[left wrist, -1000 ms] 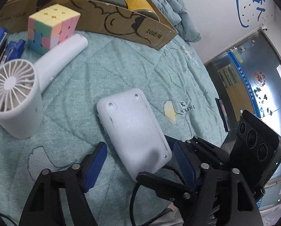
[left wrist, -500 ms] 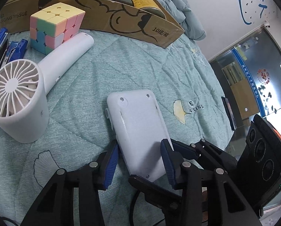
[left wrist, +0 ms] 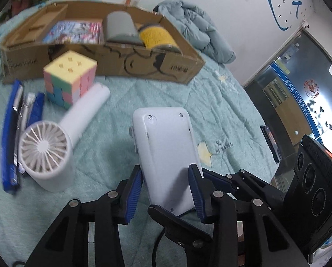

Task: Organize rigid objects
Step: 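Carry the case and lower it onto the game box in the box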

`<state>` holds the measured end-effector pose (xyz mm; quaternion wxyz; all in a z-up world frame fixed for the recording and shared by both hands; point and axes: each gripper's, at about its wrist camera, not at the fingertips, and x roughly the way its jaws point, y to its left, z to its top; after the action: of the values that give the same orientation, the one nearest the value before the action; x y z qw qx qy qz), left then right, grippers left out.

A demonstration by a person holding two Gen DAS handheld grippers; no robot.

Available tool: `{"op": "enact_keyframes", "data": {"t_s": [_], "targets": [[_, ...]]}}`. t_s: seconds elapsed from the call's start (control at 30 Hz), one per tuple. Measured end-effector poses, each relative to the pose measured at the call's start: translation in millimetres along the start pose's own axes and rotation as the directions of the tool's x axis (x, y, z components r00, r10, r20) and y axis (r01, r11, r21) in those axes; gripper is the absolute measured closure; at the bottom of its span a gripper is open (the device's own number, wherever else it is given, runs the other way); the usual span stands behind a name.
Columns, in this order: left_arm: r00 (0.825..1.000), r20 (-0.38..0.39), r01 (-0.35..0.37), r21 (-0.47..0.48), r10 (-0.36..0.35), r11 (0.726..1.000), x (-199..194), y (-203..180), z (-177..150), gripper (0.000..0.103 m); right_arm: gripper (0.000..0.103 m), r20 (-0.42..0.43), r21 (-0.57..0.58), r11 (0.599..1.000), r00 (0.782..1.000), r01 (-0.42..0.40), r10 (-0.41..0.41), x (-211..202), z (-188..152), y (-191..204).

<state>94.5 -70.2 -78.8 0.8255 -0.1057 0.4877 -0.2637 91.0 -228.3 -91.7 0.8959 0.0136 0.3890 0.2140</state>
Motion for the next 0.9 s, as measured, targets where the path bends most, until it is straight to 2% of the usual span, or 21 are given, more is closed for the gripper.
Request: {"op": "enact_keyframes", "data": {"t_s": [0.23,0.47,0.63,0.9], "targets": [[0.987,0.138,-0.092,0.031,0.087,0.995,-44.8,5.0,38.5,0.064,0.037,0.076,-0.062,0.998,0.997,-0.029,0.034,0.0,50.6,16.2],[0.973,0.204,-0.125,0.05,0.113,0.991,-68.3,22.3,86.2,0.064,0.037,0.134,-0.089,0.994,0.988,-0.058,0.07,7.8,95.8,27.9],[0.968,0.222,-0.138,0.064,0.121,0.988,-75.9,37.5,121.1,0.064,0.037,0.15,-0.089,0.994,0.986,-0.059,0.072,16.8,124.6,31.5],[0.971,0.215,-0.113,0.034,0.103,0.993,-74.6,74.1,170.8,0.064,0.037,0.13,-0.086,0.994,0.988,-0.071,0.082,42.4,164.9,30.8]]}}
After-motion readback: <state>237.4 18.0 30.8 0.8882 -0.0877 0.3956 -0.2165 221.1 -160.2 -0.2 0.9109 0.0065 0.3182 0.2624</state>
